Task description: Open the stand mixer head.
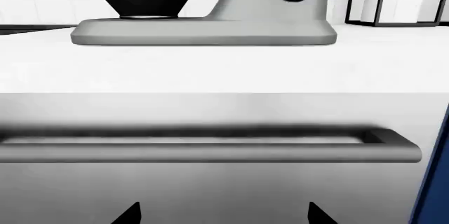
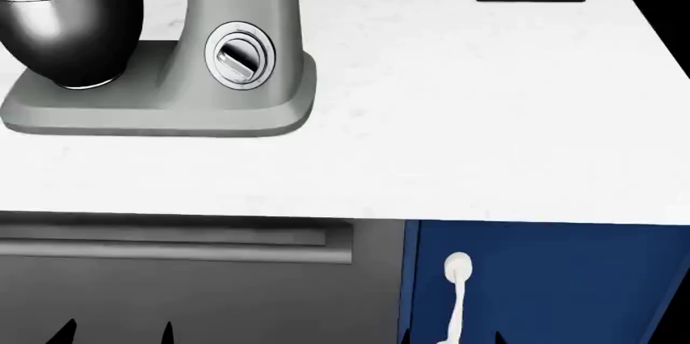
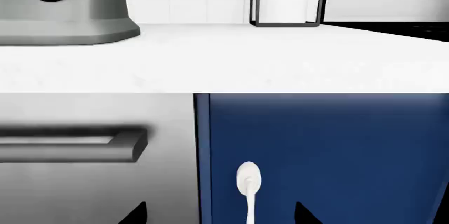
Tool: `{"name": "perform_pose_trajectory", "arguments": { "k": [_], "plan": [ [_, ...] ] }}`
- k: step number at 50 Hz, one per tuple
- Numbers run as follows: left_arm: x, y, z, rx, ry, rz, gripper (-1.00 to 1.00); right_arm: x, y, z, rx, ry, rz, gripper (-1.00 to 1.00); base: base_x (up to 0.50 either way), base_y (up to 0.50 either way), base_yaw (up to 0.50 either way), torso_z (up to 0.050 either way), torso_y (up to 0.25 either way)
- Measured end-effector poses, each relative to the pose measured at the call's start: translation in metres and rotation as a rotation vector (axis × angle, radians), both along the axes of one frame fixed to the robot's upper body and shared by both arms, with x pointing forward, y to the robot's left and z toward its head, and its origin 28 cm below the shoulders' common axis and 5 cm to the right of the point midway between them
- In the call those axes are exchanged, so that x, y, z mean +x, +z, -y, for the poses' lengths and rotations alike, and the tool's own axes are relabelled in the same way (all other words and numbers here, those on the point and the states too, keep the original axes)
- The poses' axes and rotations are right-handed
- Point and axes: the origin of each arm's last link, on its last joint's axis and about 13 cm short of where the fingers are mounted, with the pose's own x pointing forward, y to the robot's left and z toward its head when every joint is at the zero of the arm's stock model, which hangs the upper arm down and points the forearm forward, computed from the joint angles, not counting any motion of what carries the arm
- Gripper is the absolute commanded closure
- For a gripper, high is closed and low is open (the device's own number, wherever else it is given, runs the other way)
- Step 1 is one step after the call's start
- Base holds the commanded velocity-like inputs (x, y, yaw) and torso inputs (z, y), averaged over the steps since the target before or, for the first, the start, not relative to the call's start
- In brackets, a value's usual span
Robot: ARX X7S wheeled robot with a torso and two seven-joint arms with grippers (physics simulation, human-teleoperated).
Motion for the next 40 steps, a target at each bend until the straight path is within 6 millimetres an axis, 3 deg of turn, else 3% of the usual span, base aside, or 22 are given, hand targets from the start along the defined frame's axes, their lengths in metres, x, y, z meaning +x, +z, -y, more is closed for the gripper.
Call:
{"name": "perform_pose_trajectory", "arguments": {
  "k": [16, 30, 35, 40],
  "plan": [
    [0.001, 0.002, 0.0, 0.01, 0.008, 0.002, -1.0, 0.0, 0.001, 0.001, 0.004, -0.027, 0.021, -1.0, 0.0, 0.0, 0.0, 0.0, 0.0],
    [-0.015, 0.006, 0.001, -0.038, 0.049, 0.012, -1.0, 0.0, 0.003, 0.0, 0.006, -0.062, 0.053, -1.0, 0.0, 0.0, 0.0, 0.0, 0.0],
    [-0.016, 0.016, -0.001, -0.034, 0.071, 0.018, -1.0, 0.005, 0.016, -0.001, 0.032, -0.078, 0.058, -1.0, 0.0, 0.0, 0.0, 0.0, 0.0],
    [-0.011, 0.045, -0.001, 0.017, 0.075, 0.041, -1.0, 0.014, 0.045, -0.001, 0.097, -0.103, 0.074, -1.0, 0.0, 0.0, 0.0, 0.0, 0.0]
  ]
}}
